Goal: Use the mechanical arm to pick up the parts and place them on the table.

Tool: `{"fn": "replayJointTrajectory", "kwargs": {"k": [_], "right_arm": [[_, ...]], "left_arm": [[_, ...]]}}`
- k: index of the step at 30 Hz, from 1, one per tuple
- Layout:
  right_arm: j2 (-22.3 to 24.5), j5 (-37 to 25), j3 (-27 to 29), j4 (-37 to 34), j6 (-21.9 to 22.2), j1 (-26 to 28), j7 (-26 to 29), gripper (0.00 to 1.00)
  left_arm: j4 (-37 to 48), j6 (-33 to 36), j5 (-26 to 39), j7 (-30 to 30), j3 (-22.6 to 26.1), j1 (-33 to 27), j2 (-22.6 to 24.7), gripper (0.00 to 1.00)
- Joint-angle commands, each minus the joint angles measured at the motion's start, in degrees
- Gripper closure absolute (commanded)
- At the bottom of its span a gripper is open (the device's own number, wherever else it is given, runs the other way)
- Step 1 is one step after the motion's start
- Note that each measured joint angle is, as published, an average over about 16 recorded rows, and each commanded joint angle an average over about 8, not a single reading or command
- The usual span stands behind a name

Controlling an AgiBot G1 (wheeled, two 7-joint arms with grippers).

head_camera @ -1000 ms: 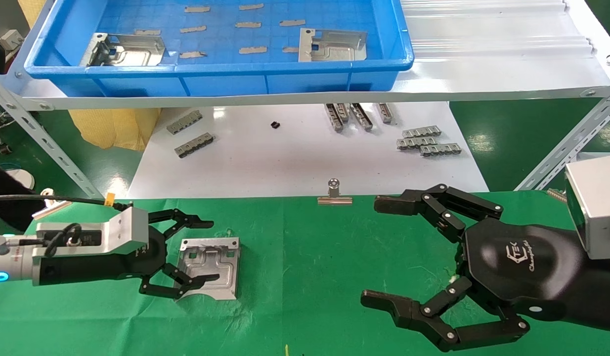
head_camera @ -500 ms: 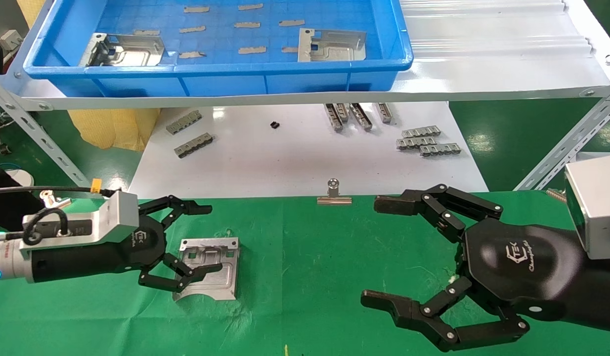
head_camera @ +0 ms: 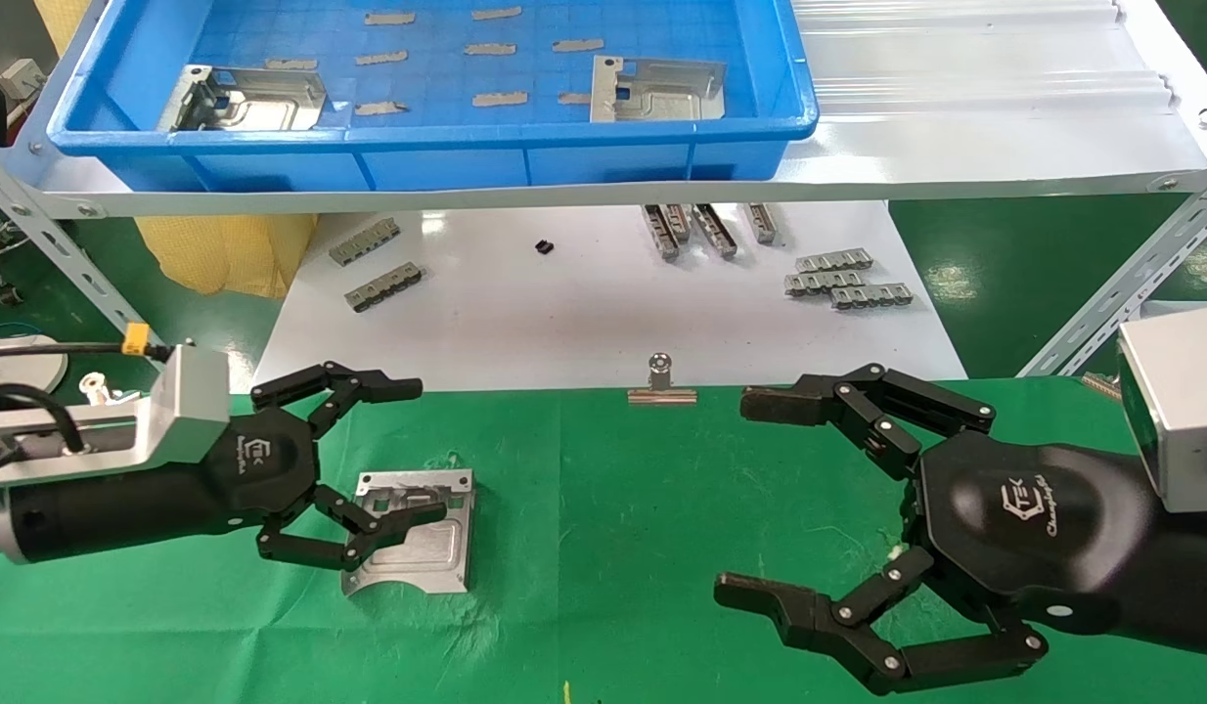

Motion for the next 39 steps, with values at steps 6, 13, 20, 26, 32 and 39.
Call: {"fn": "replayJointTrajectory", "kwargs": {"k": [6, 13, 20, 26, 32, 39], "right_arm": [[0.0, 0.0, 0.0, 0.0, 0.0, 0.0, 0.0, 0.0], [0.0, 0.0, 0.0, 0.0, 0.0, 0.0, 0.0, 0.0], [0.0, 0.0, 0.0, 0.0, 0.0, 0.0, 0.0, 0.0], [0.0, 0.0, 0.0, 0.0, 0.0, 0.0, 0.0, 0.0], [0.0, 0.0, 0.0, 0.0, 0.0, 0.0, 0.0, 0.0], [0.0, 0.0, 0.0, 0.0, 0.0, 0.0, 0.0, 0.0]], "left_arm": [[-8.4, -0.7, -2.9, -6.0, -2.8, 3.6, -2.4, 0.0], [-16.7, -1.5, -5.9, -11.9, -5.6, 7.2, -4.8, 0.0], [-25.1, -2.2, -8.8, -17.9, -8.5, 10.8, -7.2, 0.0], [-32.3, -2.8, -11.3, -23.0, -10.9, 13.9, -9.3, 0.0], [-38.6, -3.4, -13.5, -27.4, -13.0, 16.6, -11.0, 0.0], [-41.6, -3.6, -14.7, -28.9, -14.0, 17.9, -11.9, 0.0]]}}
